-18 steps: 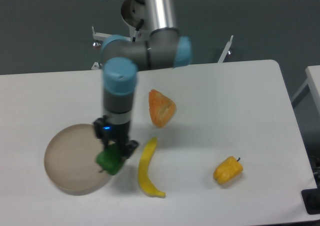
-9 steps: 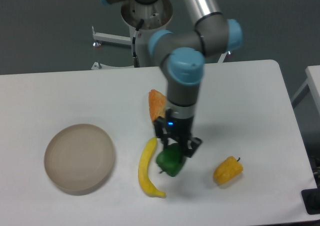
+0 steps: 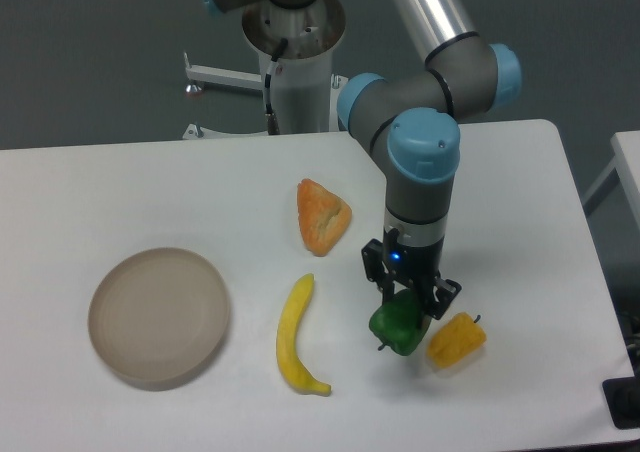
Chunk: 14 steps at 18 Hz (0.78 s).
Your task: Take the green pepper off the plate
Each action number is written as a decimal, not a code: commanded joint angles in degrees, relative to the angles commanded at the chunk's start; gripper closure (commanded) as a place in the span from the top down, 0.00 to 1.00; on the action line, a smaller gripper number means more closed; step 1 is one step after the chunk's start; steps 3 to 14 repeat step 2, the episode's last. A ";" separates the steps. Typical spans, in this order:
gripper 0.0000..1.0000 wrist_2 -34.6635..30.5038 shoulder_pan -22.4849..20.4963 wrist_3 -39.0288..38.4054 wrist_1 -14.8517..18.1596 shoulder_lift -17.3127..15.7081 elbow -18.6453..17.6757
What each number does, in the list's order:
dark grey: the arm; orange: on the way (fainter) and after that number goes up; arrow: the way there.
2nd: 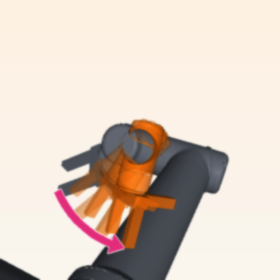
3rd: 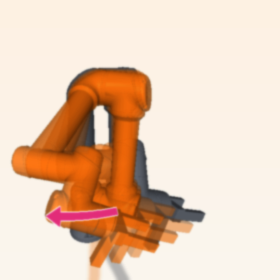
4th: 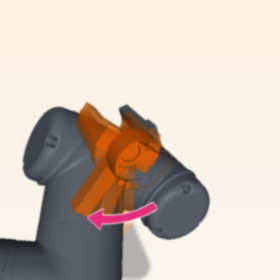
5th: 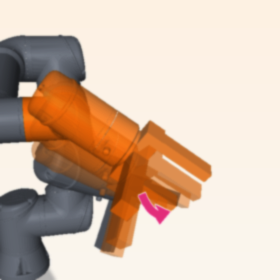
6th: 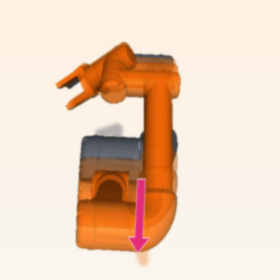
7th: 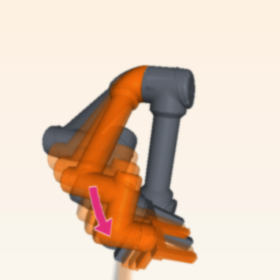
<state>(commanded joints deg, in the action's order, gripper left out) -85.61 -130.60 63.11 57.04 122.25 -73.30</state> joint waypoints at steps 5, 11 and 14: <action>0.25 -0.09 -0.18 0.00 0.00 0.35 0.09; 0.25 -0.09 -0.18 0.00 0.00 0.35 0.09; 0.25 -0.09 -0.18 0.00 0.00 0.35 0.09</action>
